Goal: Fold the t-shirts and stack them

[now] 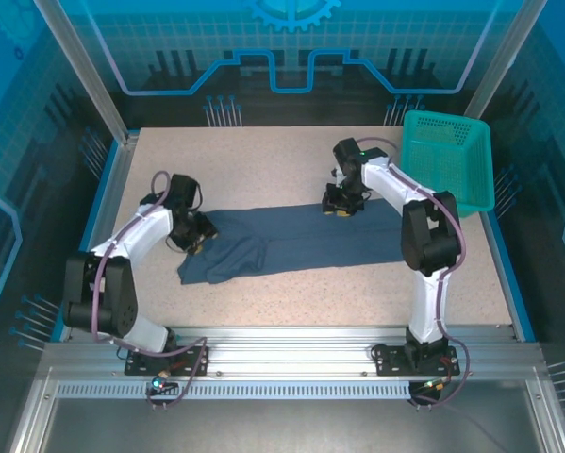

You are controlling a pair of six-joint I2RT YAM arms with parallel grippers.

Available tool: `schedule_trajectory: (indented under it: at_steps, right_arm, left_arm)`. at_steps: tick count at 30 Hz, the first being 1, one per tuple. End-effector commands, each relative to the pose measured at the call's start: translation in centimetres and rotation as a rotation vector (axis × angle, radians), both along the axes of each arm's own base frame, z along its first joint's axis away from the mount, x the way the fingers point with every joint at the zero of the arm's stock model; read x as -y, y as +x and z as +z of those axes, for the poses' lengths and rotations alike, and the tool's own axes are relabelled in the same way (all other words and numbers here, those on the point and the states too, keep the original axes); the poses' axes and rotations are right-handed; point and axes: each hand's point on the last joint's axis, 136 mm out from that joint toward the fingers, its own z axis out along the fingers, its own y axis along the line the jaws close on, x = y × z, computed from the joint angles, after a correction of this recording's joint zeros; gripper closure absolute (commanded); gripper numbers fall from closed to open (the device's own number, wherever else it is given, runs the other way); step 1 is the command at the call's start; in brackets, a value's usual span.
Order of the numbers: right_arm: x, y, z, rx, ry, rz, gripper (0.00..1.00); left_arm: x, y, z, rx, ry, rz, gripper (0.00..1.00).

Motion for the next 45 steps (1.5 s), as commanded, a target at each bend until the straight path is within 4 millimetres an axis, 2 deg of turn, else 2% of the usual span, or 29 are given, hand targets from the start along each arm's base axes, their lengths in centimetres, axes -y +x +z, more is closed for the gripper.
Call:
schedule_trajectory:
  at_steps: [1, 5, 9, 17, 21, 27, 33, 38, 42, 45]
  right_arm:
    - [-1.7, -0.7, -0.9, -0.024, 0.095, 0.046, 0.63]
    - [-1.9, -1.1, -1.6, -0.051, 0.106, 0.041, 0.63]
    - [-1.9, -1.2, -1.6, -0.053, 0.111, 0.034, 0.62]
    - [-1.9, -1.3, -1.8, -0.063, 0.112, 0.032, 0.62]
    - [-2.0, -1.3, -1.8, -0.062, 0.115, 0.032, 0.62]
    - [-2.0, -1.4, -2.0, -0.068, 0.109, 0.030, 0.64]
    - [-1.7, -1.3, -2.1, -0.069, 0.096, 0.024, 0.64]
    - [-1.6, -1.3, -3.1, -0.099, 0.077, 0.011, 0.65]
    - [-0.9, -1.5, -4.3, -0.137, 0.031, -0.005, 0.65]
    - [-0.5, -1.8, -5.4, -0.171, 0.000, -0.012, 0.66]
  left_arm:
    - [0.7, 0.4, -1.3, 0.027, -0.034, -0.054, 0.53]
    - [-0.1, 0.1, -2.5, -0.011, -0.002, -0.057, 0.53]
    - [-0.5, 0.0, -2.9, 0.013, 0.020, -0.063, 0.52]
    - [-0.7, 0.3, -4.1, 0.015, 0.039, -0.097, 0.58]
    - [-0.9, 0.7, -3.7, 0.049, 0.056, -0.103, 0.66]
    - [-1.1, 1.0, -3.1, 0.111, 0.069, -0.107, 0.86]
    - [-1.1, 0.0, -1.8, 0.112, 0.069, -0.094, 1.00]
    - [-1.2, -1.1, -0.6, 0.106, 0.053, -0.050, 1.00]
    - [-0.8, -0.8, 0.7, 0.136, 0.025, -0.028, 1.00]
    - [-0.7, -0.5, 0.9, 0.130, 0.018, -0.023, 1.00]
